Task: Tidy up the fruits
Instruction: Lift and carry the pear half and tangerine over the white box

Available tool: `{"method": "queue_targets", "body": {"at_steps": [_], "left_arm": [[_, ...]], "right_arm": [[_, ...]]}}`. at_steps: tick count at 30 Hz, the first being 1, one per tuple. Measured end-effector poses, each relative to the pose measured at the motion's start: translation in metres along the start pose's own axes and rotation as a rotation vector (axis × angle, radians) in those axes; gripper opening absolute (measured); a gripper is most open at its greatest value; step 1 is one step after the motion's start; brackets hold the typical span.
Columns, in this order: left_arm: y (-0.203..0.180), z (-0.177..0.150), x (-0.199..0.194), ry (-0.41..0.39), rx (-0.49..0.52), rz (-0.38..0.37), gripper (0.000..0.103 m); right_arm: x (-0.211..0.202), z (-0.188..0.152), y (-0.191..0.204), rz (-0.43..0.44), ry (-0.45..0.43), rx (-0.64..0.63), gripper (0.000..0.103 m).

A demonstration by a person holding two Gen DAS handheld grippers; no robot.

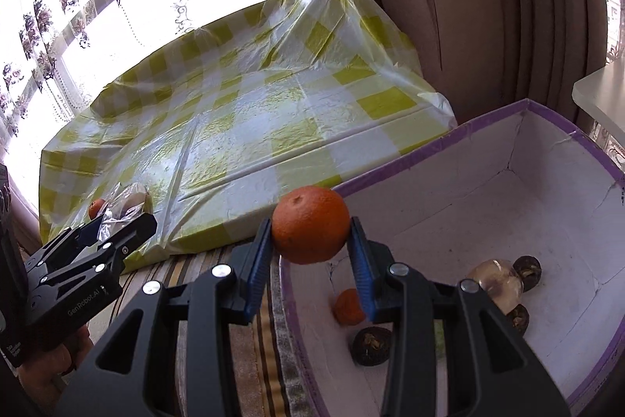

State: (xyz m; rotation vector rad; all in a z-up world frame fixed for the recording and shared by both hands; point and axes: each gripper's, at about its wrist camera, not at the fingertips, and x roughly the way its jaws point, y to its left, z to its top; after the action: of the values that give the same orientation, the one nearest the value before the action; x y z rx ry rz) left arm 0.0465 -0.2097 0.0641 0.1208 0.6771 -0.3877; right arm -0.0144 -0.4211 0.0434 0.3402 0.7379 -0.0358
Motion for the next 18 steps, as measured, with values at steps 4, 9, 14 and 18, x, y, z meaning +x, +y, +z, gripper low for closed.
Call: {"method": "queue_targets", "body": {"at_steps": [4, 9, 14, 18], "left_arm": [[-0.022, 0.002, 0.005, 0.001, 0.045, -0.037, 0.058], [-0.054, 0.006, 0.007, -0.015, 0.118, -0.100, 0.058], [-0.086, 0.007, 0.015, -0.015, 0.191, -0.169, 0.058], [-0.111, 0.003, 0.024, 0.001, 0.265, -0.233, 0.058]], "right_arm": [[-0.006, 0.001, -0.026, -0.046, 0.000, 0.030, 0.039], [-0.011, 0.003, -0.059, -0.110, 0.003, 0.072, 0.039], [-0.015, 0.004, -0.088, -0.184, 0.005, 0.090, 0.039], [-0.016, 0.006, -0.107, -0.256, 0.010, 0.081, 0.039]]}}
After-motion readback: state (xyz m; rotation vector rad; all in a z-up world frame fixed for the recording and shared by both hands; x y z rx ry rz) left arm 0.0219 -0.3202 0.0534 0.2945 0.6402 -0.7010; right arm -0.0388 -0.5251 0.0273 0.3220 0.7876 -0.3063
